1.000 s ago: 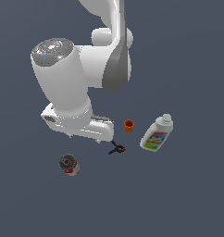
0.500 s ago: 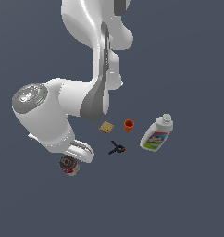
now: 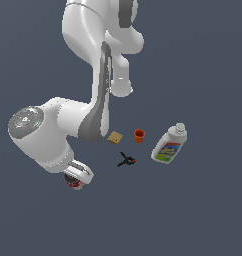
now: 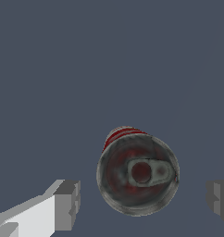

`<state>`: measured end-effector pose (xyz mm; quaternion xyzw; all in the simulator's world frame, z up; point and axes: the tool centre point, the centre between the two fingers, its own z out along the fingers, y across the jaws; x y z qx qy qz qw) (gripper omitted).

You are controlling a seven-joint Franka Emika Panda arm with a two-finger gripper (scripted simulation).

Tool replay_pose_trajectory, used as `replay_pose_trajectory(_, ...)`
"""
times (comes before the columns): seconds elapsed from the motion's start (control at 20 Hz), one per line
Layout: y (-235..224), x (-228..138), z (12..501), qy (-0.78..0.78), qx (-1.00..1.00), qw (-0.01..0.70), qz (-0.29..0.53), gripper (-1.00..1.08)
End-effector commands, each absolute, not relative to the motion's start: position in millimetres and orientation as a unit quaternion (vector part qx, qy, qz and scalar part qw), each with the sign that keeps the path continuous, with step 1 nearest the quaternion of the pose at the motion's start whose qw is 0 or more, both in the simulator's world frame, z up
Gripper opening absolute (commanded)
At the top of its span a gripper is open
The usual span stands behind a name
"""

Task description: Pick up a designated object from a clutter of objects.

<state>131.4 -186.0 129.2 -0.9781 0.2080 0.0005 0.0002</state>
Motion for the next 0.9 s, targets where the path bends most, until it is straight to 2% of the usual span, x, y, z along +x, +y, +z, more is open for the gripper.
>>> replay_pose_trajectory(0.0, -187, 132, 127, 0.209, -0.978, 0.0, 0.0, 1.0)
replay_pose_trajectory(0.85, -187, 131, 76, 0.21, -0.978, 0.0, 0.0, 1.0)
